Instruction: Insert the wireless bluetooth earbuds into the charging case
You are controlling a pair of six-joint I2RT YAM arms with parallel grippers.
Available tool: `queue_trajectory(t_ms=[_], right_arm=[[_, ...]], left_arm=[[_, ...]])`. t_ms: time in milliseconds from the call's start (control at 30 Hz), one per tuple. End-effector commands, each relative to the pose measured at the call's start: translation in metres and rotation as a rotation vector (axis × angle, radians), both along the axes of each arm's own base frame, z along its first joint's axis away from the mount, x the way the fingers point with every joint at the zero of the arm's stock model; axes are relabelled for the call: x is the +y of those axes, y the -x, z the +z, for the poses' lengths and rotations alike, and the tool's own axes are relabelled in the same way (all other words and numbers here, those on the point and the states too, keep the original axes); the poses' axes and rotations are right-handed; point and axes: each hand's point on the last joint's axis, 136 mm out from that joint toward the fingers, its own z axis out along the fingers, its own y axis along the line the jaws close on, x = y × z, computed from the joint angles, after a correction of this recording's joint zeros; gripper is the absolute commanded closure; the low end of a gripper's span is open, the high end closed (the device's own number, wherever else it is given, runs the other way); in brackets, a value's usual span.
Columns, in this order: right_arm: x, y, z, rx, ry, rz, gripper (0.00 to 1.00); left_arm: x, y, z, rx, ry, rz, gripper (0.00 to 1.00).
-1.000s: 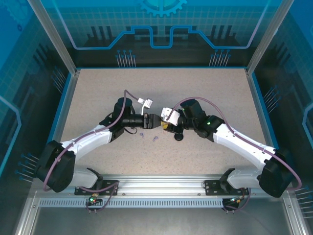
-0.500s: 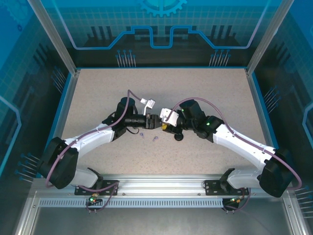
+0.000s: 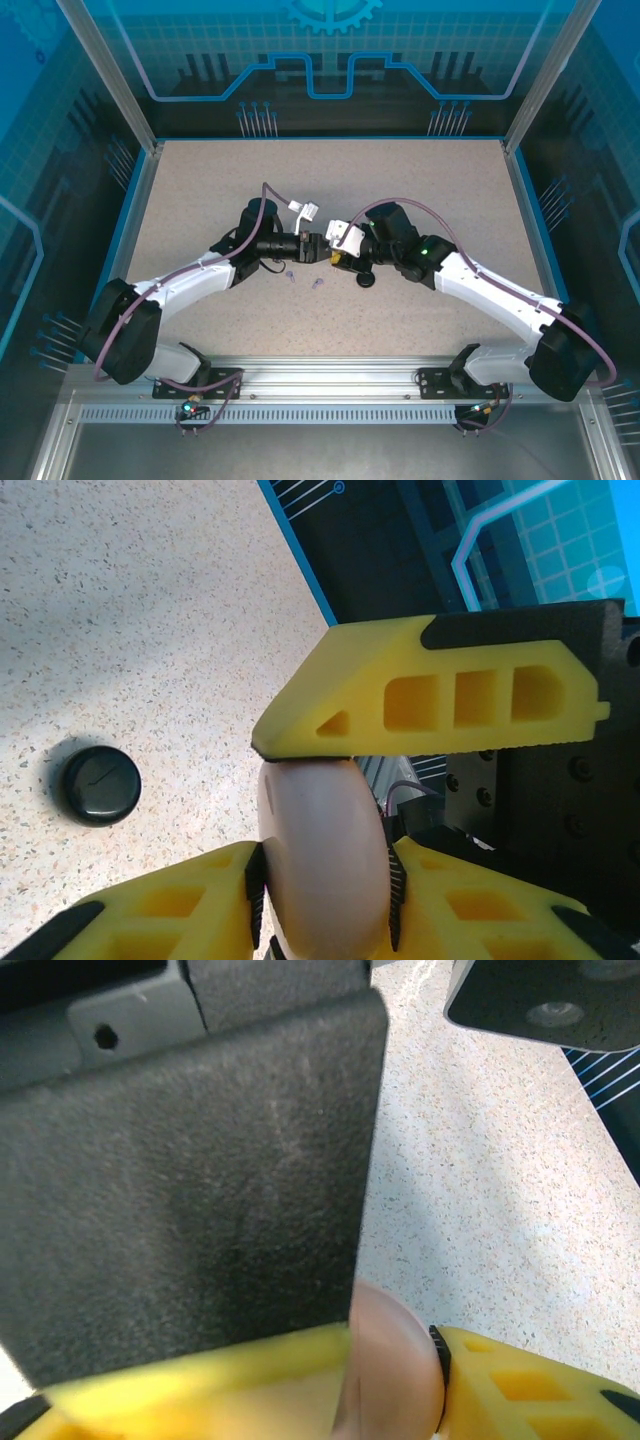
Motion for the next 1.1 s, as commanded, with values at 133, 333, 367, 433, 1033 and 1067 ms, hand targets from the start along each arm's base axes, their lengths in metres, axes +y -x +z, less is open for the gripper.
queue_trajectory(t_ms=[133, 333, 367, 433, 1033, 1067], right_arm=[[0.007, -0.012, 0.029, -0.003, -0.07, -0.034, 0.45], [-0.004, -0.004, 0.048, 0.046, -0.152, -0.055, 0.28], [-0.007, -0.003, 0.053, 0.059, -0.175, -0.064, 0.25], [-0.013, 0.003, 0.063, 0.083, -0.225, -0.061, 0.19], [-0.045, 0.044, 0.142, 0.168, -0.686, -0.069, 0.0], [-0.043, 0.045, 0.142, 0.174, -0.683, -0.061, 0.0]], left_arm=[[-0.006, 0.007, 0.016, -0.056, 0.028, -0.063, 0.73], [-0.002, 0.008, 0.03, -0.139, 0.034, -0.045, 0.76], [-0.001, 0.008, 0.033, -0.157, 0.033, -0.036, 0.76], [0.003, 0.008, 0.037, -0.202, 0.026, -0.021, 0.78], [0.03, 0.047, 0.107, -0.952, 0.079, 0.031, 0.87], [0.029, 0.05, 0.11, -0.988, 0.079, 0.022, 0.87]])
